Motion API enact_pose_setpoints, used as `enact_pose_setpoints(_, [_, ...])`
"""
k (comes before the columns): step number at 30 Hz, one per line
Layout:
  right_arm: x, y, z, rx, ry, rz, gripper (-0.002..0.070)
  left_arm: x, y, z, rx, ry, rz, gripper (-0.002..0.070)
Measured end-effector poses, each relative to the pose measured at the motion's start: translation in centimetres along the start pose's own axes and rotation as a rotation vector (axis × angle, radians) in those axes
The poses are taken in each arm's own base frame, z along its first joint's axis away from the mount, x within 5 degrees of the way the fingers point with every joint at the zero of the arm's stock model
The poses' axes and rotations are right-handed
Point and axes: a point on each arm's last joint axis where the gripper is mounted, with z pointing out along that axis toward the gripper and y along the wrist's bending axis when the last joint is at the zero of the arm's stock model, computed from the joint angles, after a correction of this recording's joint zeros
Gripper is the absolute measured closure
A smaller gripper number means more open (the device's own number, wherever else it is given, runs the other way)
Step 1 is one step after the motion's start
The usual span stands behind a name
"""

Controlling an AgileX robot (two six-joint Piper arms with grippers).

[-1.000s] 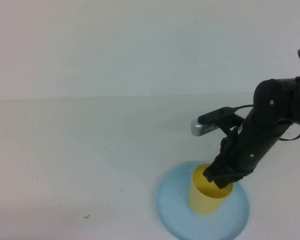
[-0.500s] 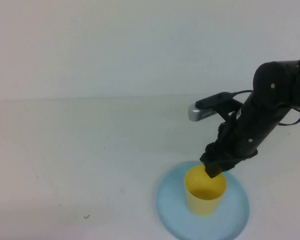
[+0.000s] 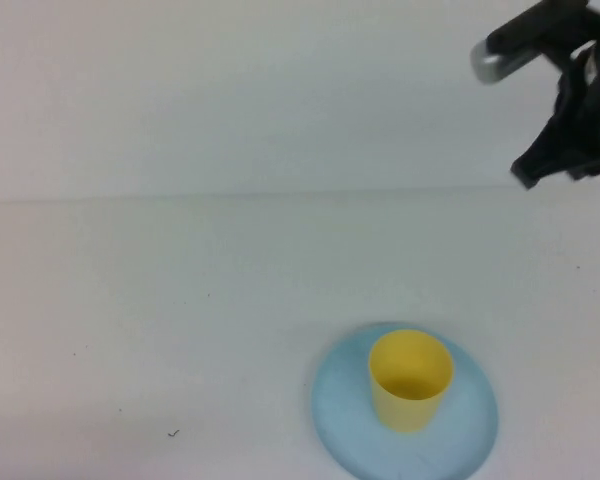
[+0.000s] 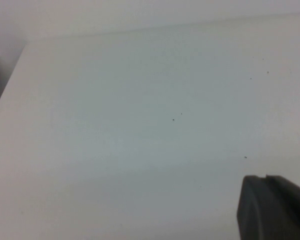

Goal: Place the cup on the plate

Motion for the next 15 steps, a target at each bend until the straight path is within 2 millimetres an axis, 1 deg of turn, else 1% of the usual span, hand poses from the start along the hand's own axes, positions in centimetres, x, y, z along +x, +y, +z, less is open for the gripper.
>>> enact_pose_setpoints(1, [0.0,-0.8,-0.9,0.047,-0.007,0.017,0.0618,0.0,0.0,0.0,0.000,0.000,0.000,0.0675])
enact_pose_setpoints(3, [-0.1,-2.0,-2.8,0.096,-0.046,0.046,0.0652,0.0,0.0,0.0,0.000,0.000,0.000,0.0675])
enact_pose_setpoints(5, [0.0,-2.6,-4.8,0.109,-0.093,0.074,0.0665,0.0,0.0,0.0,0.000,0.000,0.000,0.0675])
enact_pose_setpoints(8, [1.1,-3.3,-8.0,0.102,-0.169,0.114,0.0672,0.0,0.0,0.0,0.000,0.000,0.000,0.0675])
enact_pose_setpoints(13, [4.2,-4.7,-14.1,0.116,-0.319,0.175,0.0675,0.0,0.0,0.0,0.000,0.000,0.000,0.0675])
enact_pose_setpoints(15, [5.5,-5.1,-16.1,0.121,-0.371,0.193,0.0675,0.0,0.0,0.0,0.000,0.000,0.000,0.0675])
